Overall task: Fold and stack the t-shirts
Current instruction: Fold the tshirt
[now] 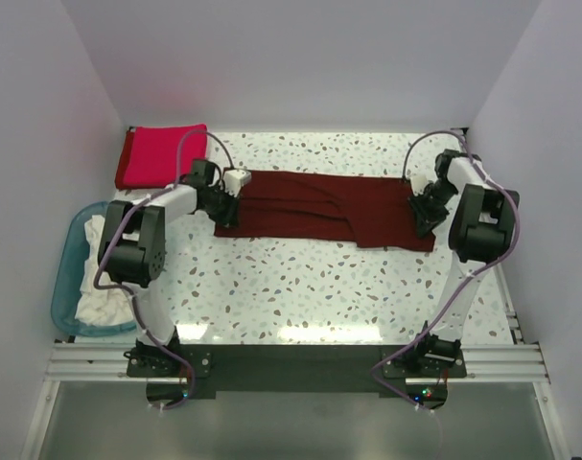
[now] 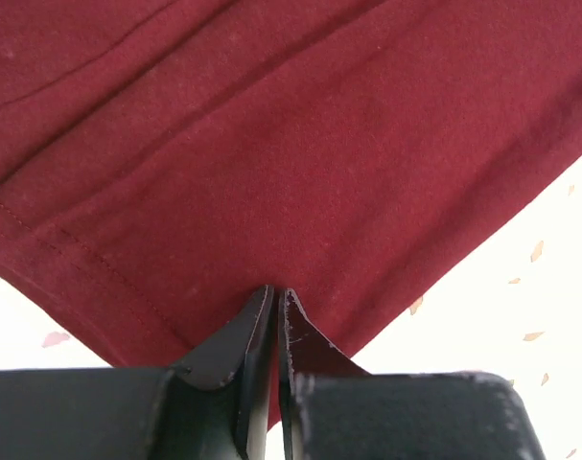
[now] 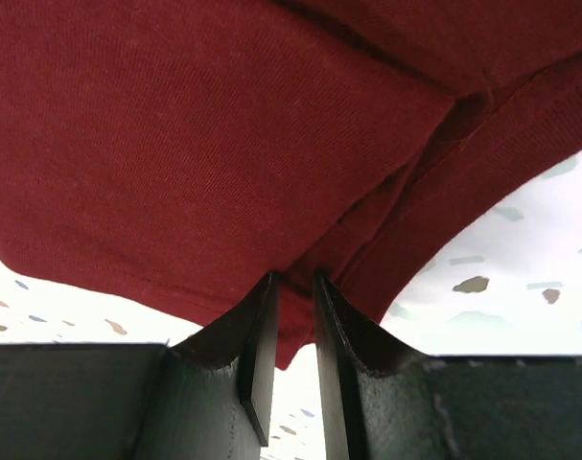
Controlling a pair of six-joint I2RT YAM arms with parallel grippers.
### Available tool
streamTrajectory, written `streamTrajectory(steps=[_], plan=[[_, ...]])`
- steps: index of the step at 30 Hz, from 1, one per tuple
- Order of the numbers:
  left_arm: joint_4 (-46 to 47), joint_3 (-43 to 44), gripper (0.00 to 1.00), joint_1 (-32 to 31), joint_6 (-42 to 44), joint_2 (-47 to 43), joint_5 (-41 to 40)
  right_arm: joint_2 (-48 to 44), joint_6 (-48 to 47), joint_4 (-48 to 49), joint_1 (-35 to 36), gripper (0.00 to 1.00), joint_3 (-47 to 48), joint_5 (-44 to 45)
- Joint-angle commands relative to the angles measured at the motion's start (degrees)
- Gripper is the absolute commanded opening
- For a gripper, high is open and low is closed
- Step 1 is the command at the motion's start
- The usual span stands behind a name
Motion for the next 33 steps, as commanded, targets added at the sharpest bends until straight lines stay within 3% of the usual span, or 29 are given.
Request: streamTrajectory(steps=[1,6,10,14,15,19,24,28,33], plan=[[-2.20,-8.94,0.10,0.14,-0.50,-2.17,-3.68,-1.94,-0.47,3.16,0.21,0.25,-5.26,1.27],[-2.99,-16.53,0.06,-0.21,0.99,-9.21,-1.40,-7.65,-1.43,1.32,0.13,0.25,-10.55,-1.01],[-5.36,-12.69,0.08,-0.48,0.56,-13.61,-0.34,-13.35,-1.26,-1.75,0.04,0.27,-11.70,-4.52],[-3.35,-6.70,0.30,-0.92,0.30,-16.16,4.90,-17.22,0.14,-4.48,-0.49,0.33,-9.07,-6.81],[-0.21,-6.17,0.39,-1.44,-0.14,-16.86,7.02,-17.59,0.41,-5.00,-1.10,0.34,-8.37,-6.90],[9.47,-5.98,0.47,-10.63,-1.37,-18.89,13.80,-16.98,0.76,-9.31,-2.68,0.38,-5.38,-7.61],[30.71,-7.40,0.48,-21.29,-12.34,-14.25,17.24,-12.94,4.54,-12.83,-5.58,0.39,-5.37,-8.66],[37.42,-4.32,0.48,-29.55,-23.05,-5.90,16.98,-10.83,6.56,-13.62,-6.20,0.40,-7.13,-9.19],[44.20,-3.88,0.48,-33.26,-28.53,-0.98,14.35,-9.77,7.79,-13.01,-6.20,0.36,-8.27,-11.99]])
